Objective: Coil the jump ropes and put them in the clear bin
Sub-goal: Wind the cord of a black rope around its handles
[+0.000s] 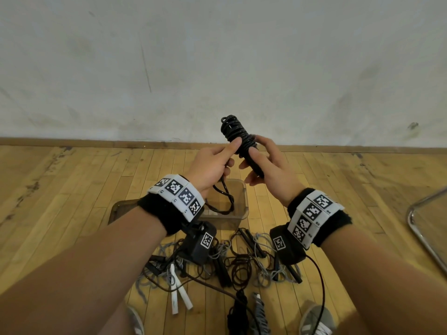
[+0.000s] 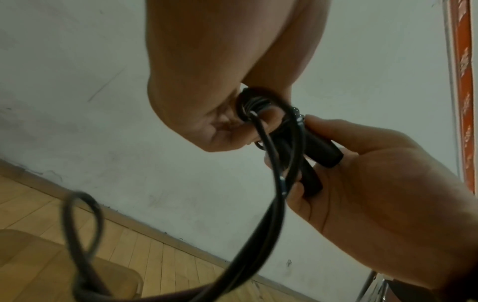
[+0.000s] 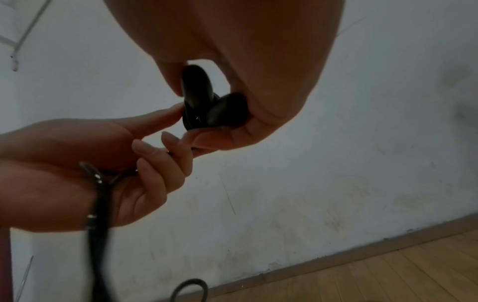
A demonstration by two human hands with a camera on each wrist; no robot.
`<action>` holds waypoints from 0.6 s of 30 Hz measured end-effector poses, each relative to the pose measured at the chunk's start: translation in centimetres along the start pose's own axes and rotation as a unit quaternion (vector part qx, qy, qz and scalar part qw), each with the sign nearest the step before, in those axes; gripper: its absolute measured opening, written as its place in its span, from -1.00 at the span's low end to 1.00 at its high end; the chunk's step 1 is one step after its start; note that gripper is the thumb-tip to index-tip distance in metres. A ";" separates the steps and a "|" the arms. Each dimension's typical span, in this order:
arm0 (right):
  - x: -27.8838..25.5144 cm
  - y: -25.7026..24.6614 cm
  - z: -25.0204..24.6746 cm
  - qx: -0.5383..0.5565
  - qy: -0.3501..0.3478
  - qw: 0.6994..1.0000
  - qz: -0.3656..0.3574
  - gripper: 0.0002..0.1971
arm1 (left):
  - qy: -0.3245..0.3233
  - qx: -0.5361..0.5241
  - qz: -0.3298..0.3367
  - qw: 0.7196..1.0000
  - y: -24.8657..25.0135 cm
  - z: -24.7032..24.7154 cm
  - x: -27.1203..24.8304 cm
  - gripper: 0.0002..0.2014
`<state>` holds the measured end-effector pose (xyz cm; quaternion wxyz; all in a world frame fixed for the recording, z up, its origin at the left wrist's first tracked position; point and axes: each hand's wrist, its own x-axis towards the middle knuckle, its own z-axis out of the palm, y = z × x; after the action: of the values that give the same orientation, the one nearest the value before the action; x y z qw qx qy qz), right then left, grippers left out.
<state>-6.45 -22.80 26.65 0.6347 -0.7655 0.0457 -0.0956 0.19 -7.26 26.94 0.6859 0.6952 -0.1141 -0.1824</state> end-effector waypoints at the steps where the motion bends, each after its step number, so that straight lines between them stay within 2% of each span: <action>1: 0.2 0.1 -0.2 -0.014 0.008 1.000 -0.012 -0.53 | 0.000 0.005 -0.003 1.000 0.0 -0.1 0.1 -0.65; 4: 0.4 0.3 -0.9 -0.073 0.025 0.996 -0.044 -0.40 | -0.020 0.002 -0.018 1.000 -0.1 -0.4 0.3 -0.61; 8: 0.8 0.5 -1.7 -0.131 0.062 0.988 -0.059 -0.34 | -0.030 0.001 -0.029 0.999 -0.2 -0.5 0.3 -0.73; 12: 0.6 0.0 -2.2 -0.196 0.088 0.975 -0.063 -0.29 | -0.027 0.023 -0.010 0.999 -0.4 -0.2 0.2 -0.80; 16: 0.4 -0.5 -2.0 -0.246 0.098 0.963 -0.046 -0.08 | -0.010 0.030 0.013 0.999 -0.2 0.3 -0.2 -0.81; 18: 0.4 -0.6 -1.8 -0.257 0.108 0.960 -0.039 -0.11 | -0.014 0.031 0.023 0.999 -0.2 0.6 -0.4 -0.84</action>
<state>-6.50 -24.53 27.57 0.4034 -0.8893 0.1069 -0.1872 -0.42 -7.66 26.80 0.6665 0.7105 -0.1454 -0.1726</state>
